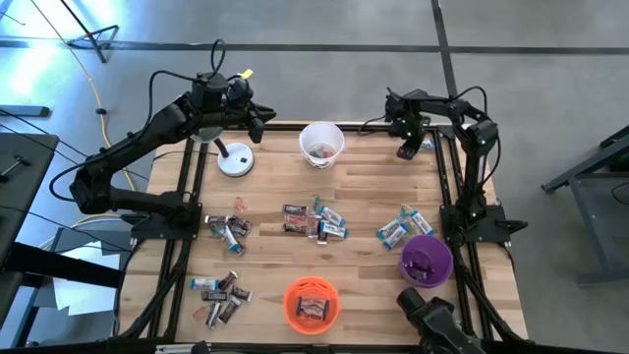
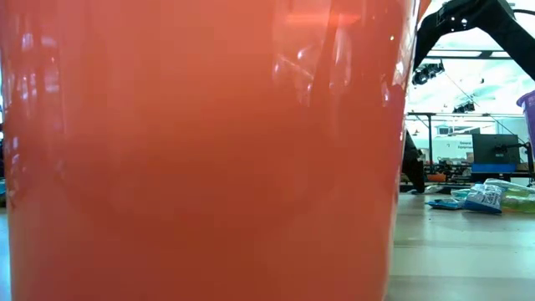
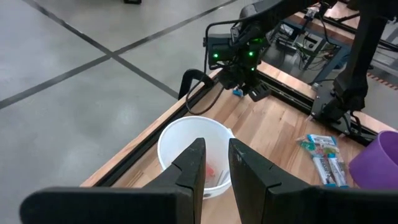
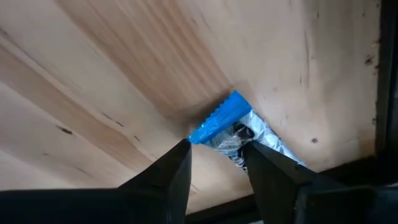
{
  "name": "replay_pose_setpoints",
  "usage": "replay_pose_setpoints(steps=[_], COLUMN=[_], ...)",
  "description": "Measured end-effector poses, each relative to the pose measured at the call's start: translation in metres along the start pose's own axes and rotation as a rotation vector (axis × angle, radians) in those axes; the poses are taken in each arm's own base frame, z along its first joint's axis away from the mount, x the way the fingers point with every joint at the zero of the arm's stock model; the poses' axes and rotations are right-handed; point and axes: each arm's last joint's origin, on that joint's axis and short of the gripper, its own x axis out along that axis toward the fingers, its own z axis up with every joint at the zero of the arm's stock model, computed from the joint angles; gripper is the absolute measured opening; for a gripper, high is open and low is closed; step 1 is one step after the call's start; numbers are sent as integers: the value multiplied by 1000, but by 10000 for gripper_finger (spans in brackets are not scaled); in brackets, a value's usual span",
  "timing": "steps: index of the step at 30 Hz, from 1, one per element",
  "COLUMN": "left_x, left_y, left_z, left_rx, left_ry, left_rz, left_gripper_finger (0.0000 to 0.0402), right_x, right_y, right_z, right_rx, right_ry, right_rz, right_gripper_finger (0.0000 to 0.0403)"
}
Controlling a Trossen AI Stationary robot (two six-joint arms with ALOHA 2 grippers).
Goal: Organize candy in baskets
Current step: Put the white chocolate bar into the orange bucket
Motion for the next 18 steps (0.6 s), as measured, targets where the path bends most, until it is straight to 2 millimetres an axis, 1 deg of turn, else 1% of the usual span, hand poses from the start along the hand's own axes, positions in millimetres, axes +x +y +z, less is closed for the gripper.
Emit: replay_pose_setpoints(steps=[3, 8, 9, 18], left_x=[0, 0, 0, 0], left_y=[0, 0, 0, 0], left_z=[0, 0, 0, 0], left_rx=[0, 0, 0, -7], left_ry=[0, 0, 0, 0], left_rz=[0, 0, 0, 0], left_gripper_finger=[55, 55, 55, 55], right_x=[-1, -2, -3, -3], right_y=[6, 10, 10, 11], right_z=[4, 8, 8, 7], right_rx=[-21, -35, -37, 9], right_ry=[-2, -9, -8, 8], right_rz=[-26, -37, -37, -43], right_gripper_finger=[106, 23, 13, 1])
